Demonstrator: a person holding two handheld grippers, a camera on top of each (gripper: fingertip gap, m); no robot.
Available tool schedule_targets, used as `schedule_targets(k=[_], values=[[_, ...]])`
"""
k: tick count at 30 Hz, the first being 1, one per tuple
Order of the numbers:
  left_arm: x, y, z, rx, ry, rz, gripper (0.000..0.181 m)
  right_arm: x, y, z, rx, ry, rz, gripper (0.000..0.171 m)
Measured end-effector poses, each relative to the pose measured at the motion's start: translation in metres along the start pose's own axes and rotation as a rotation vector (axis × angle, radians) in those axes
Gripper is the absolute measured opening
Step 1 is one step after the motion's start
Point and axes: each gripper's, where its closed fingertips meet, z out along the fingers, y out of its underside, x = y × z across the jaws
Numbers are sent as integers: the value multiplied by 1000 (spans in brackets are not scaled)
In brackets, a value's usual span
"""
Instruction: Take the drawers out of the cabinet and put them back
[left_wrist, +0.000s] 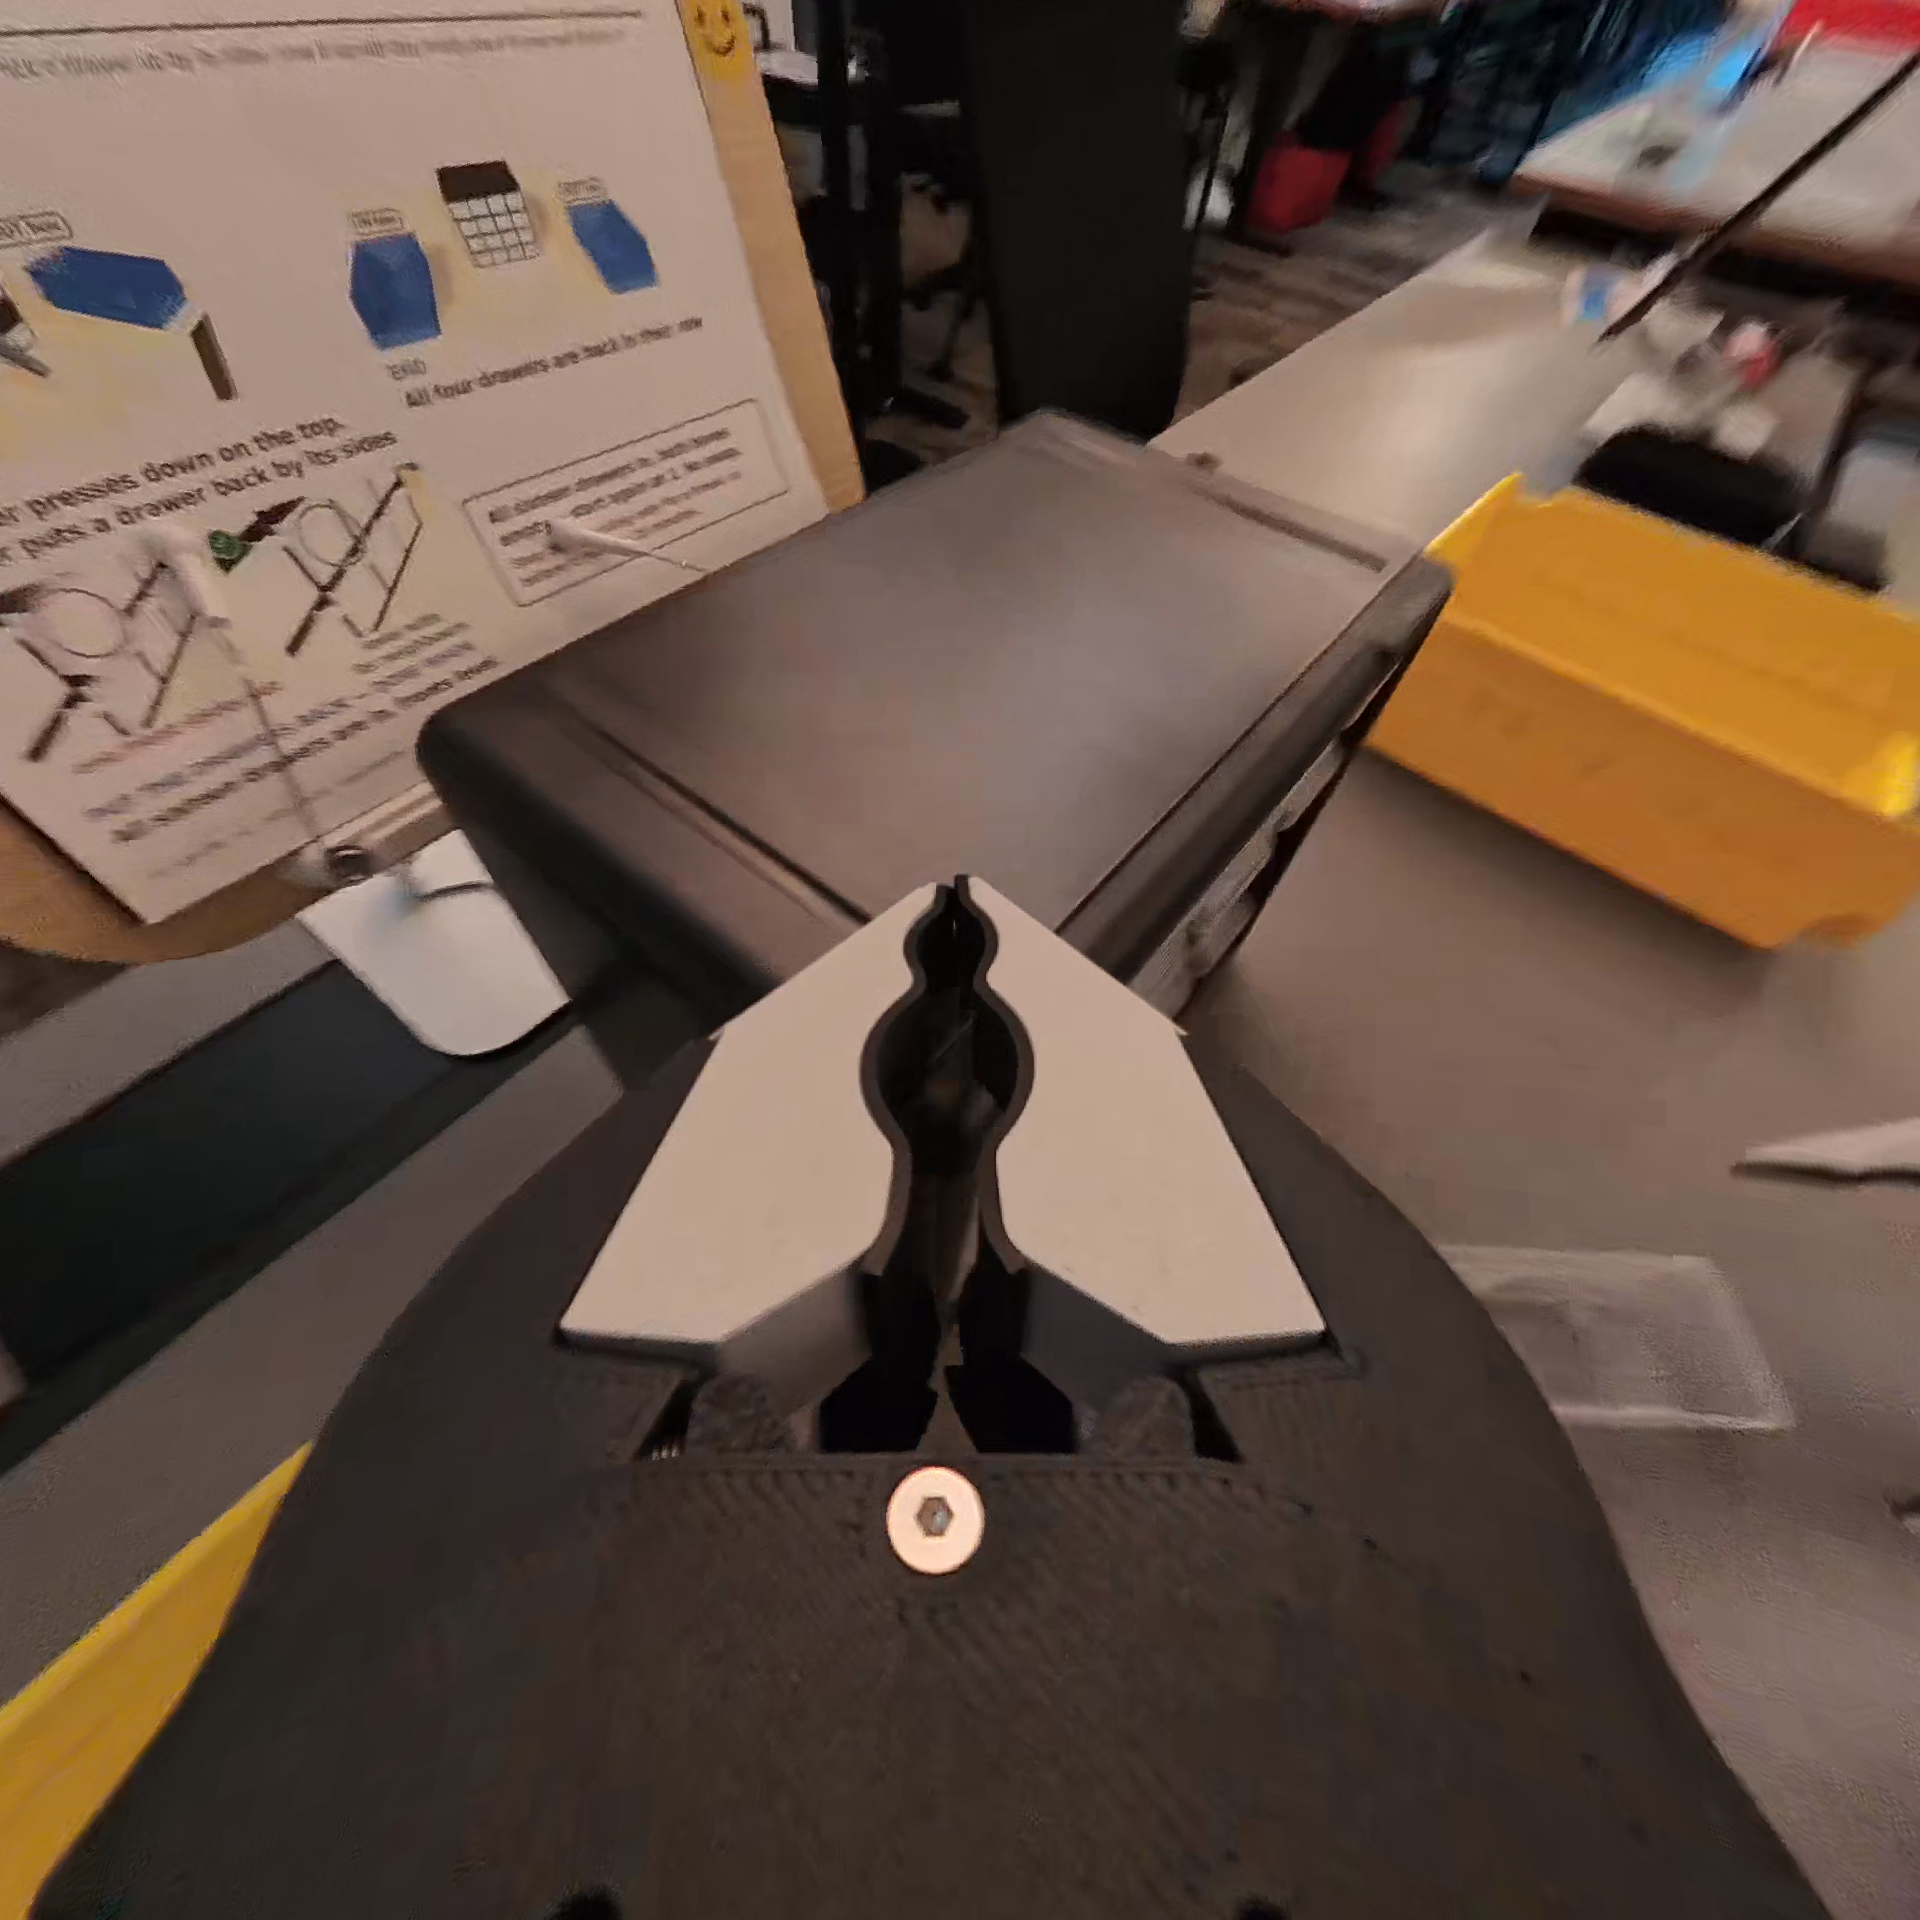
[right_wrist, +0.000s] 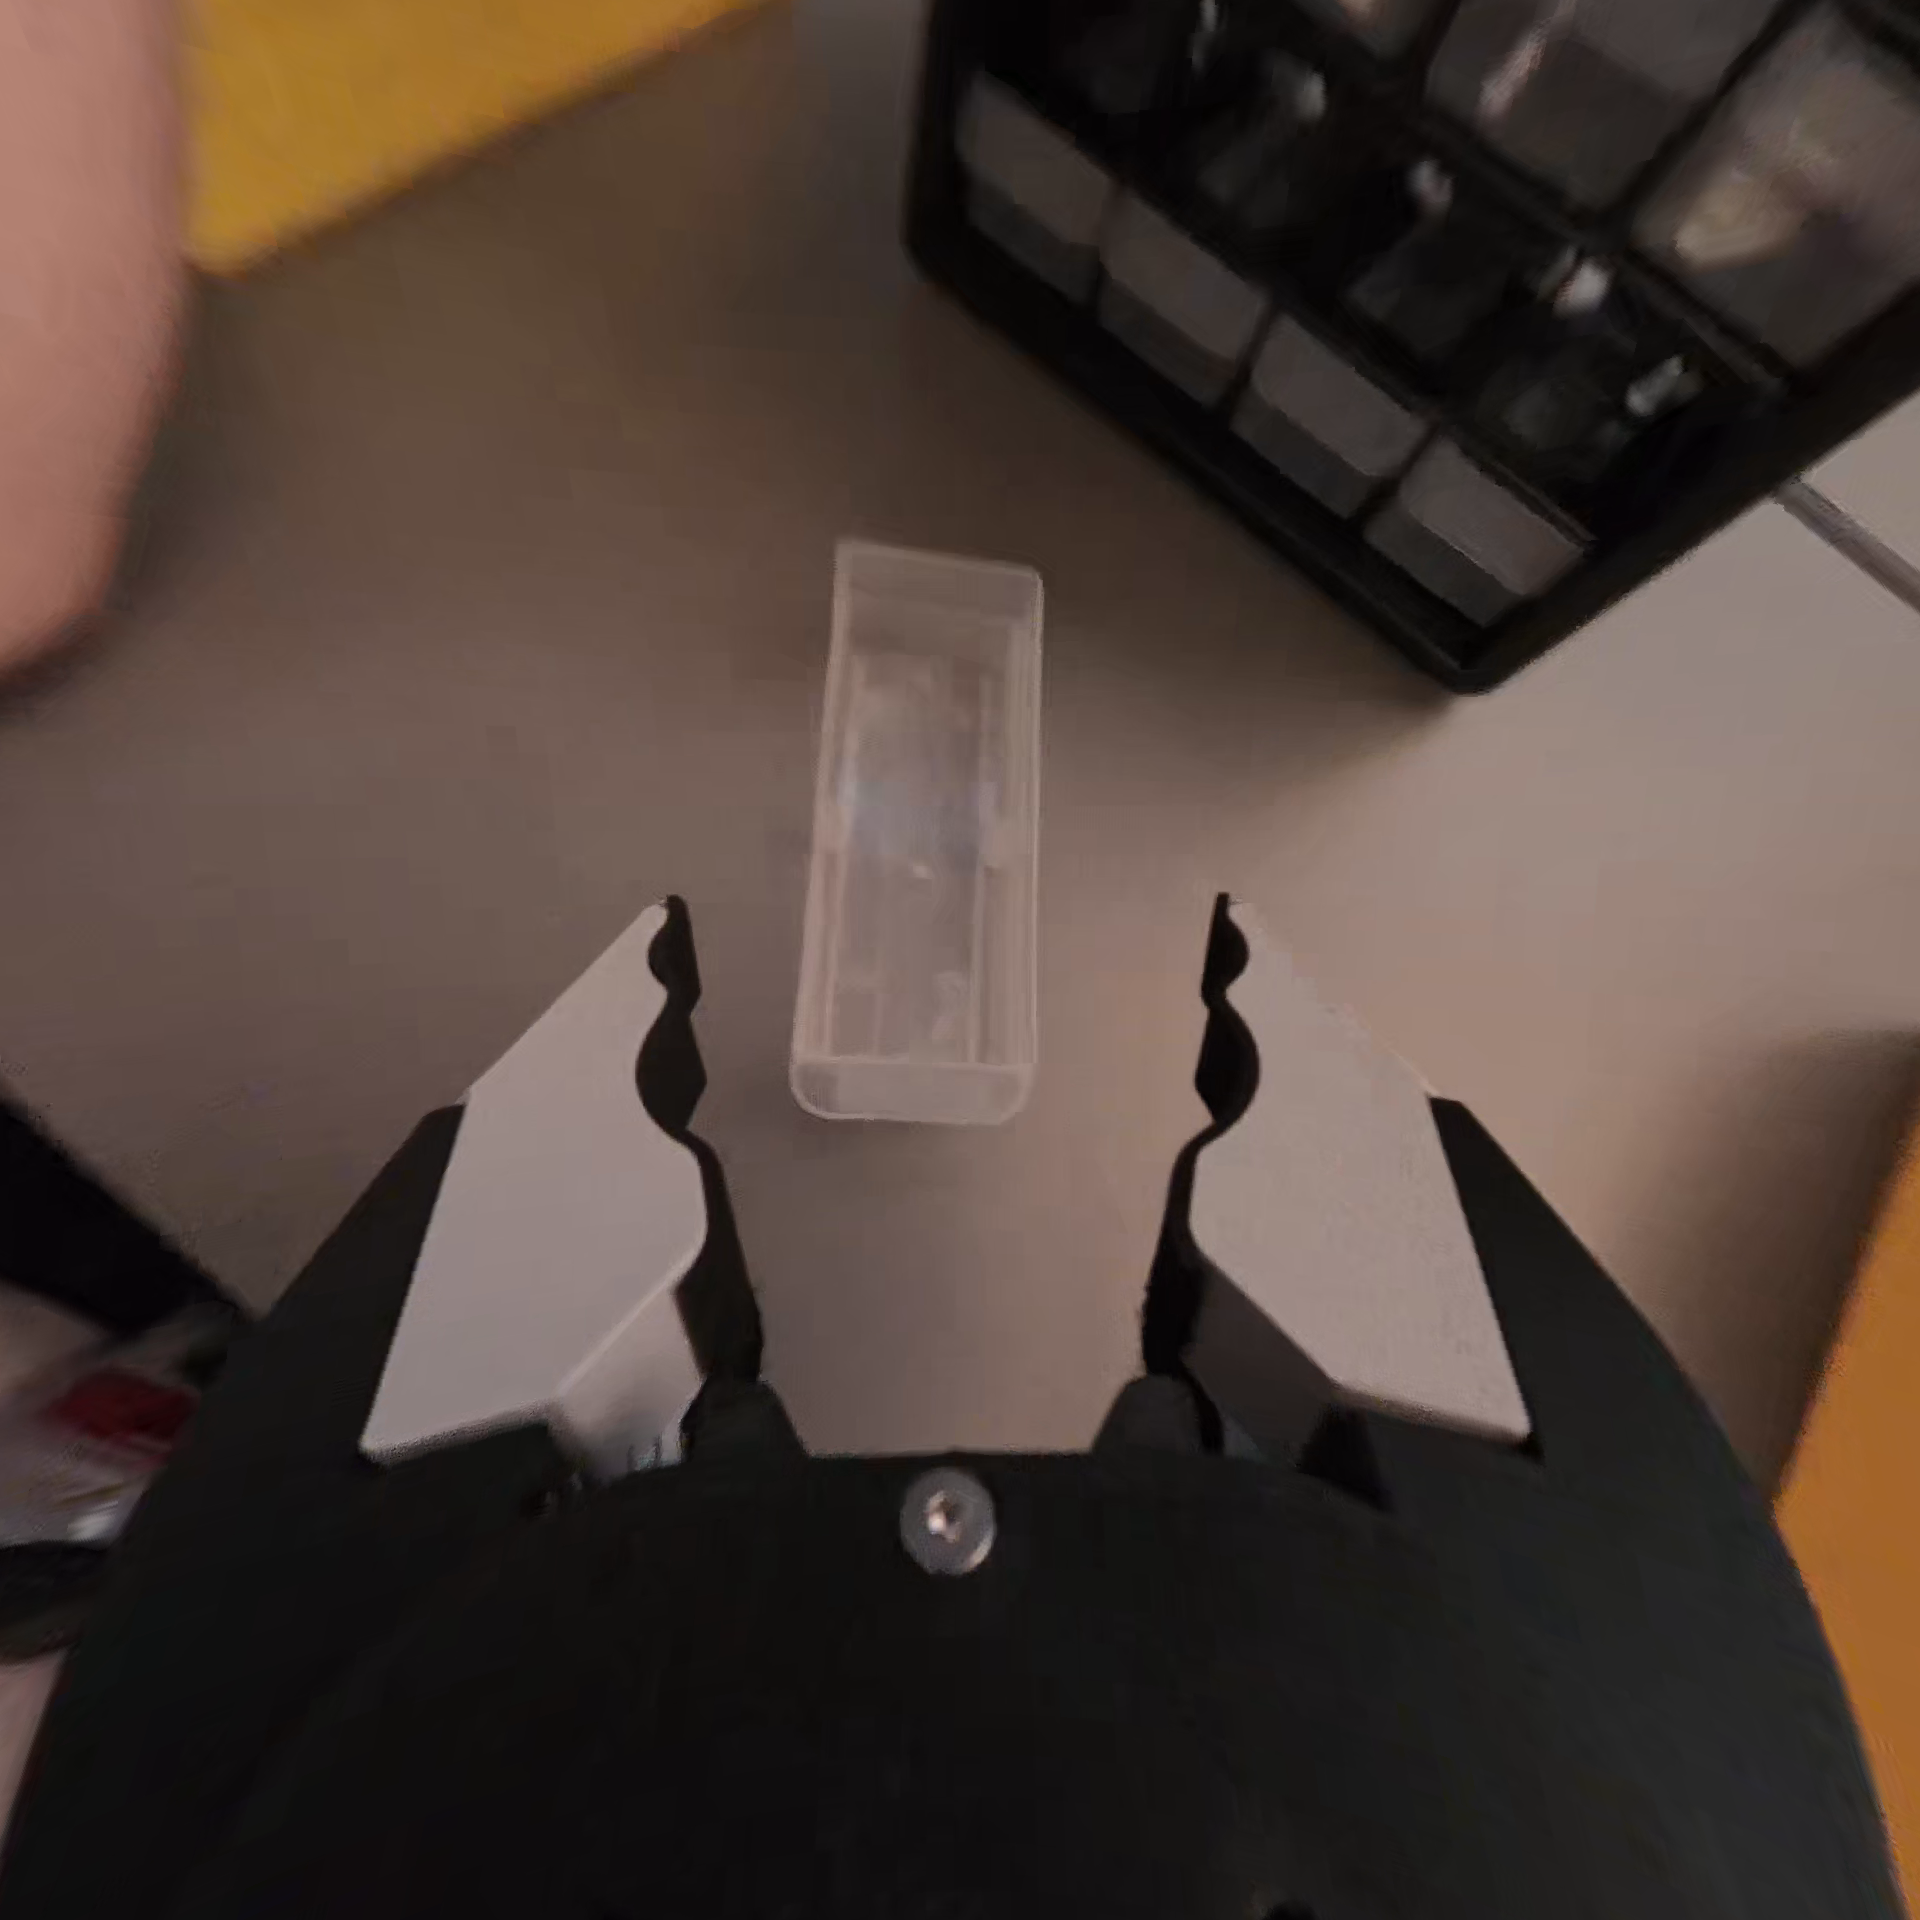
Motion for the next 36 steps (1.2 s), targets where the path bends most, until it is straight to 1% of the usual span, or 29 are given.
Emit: schedule_targets(k=[1, 4, 8, 11, 14, 15, 17, 19, 20, 24, 25, 27, 29, 30, 31, 32, 36], values=[[0, 1, 0, -1, -2, 30, 0, -3, 8, 8, -45, 14, -16, 98], [0, 2, -1, 4, -2, 93, 0, -23, 16, 24, -73, -78, 26, 98], [0, 2, 1, 23, -8, 216, 0, -14, 21, 31, -111, -19, 5, 97], [0, 2, 0, 39, 40, 208, 0, -9, 21, 30, -126, 6, -12, 97], [-1, 1, 0, 64, 82, 166, 0, -9, 23, 30, -124, -14, 44, 98], [-3, 1, 1, 67, 75, 174, 0, -10, 24, 30, -125, -31, 70, 100], [-13, 1, 0, 58, 0, 200, 0, -8, 31, 32, -148, -43, 106, 104], [-17, 2, -1, 49, -35, 212, 0, -4, 35, 34, -154, -44, 115, 103], [-17, 2, -1, 51, -39, 217, 0, -3, 37, 34, -153, -53, 122, 102], [-17, 2, -1, 52, -47, 217, 0, -12, 40, 40, -199, -154, 170, 87], [-17, 2, -1, 55, -46, 216, 0, -15, 40, 41, -218, -166, 171, 87], [-17, 2, -1, 61, -43, 210, 0, -18, 38, 45, -258, -163, 142, 86], [-17, 2, -1, 62, -40, 202, 0, -13, 38, 48, -308, -115, 105, 83], [-17, 2, -1, 62, -40, 200, 0, -10, 38, 49, -331, -92, 94, 77], [-17, 2, -1, 61, -43, 202, 0, -10, 38, 50, -344, -91, 90, 68], [-17, 2, -1, 59, -47, 208, 0, -11, 38, 51, -357, -97, 93, 63], [-17, 2, -1, 55, -57, 220, 0, -11, 40, 49, -388, -105, 99, 61]])
